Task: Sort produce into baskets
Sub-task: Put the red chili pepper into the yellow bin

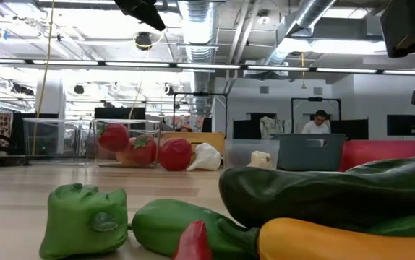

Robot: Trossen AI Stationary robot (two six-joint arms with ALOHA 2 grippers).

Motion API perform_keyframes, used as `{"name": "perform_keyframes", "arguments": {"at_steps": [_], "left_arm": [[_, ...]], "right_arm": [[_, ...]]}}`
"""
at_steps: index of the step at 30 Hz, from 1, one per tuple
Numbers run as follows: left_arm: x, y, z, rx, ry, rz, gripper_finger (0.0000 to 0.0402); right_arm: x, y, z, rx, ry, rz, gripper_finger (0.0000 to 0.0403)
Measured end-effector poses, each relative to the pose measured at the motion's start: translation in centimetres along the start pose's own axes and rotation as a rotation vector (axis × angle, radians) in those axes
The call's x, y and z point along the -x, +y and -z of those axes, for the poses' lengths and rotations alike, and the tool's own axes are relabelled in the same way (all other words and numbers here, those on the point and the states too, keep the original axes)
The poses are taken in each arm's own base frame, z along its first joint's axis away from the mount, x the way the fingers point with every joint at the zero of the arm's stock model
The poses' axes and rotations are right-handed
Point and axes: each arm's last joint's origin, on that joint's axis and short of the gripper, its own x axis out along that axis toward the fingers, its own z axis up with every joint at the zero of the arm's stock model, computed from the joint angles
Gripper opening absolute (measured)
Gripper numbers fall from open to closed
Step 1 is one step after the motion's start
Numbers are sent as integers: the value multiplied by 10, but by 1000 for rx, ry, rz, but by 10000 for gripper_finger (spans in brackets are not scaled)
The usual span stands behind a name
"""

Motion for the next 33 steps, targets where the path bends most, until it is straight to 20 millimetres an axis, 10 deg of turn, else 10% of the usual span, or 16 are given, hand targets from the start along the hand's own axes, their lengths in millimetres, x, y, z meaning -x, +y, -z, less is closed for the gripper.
{"name": "perform_keyframes", "arguments": {"at_steps": [18, 33], "left_arm": [[0, 0, 0, 0, -3, 1, 368], [2, -3, -18, -57, -182, 25, 368]], "right_arm": [[6, -7, -12, 10, -13, -8, 26], [129, -53, -90, 107, -696, 118, 29]]}}
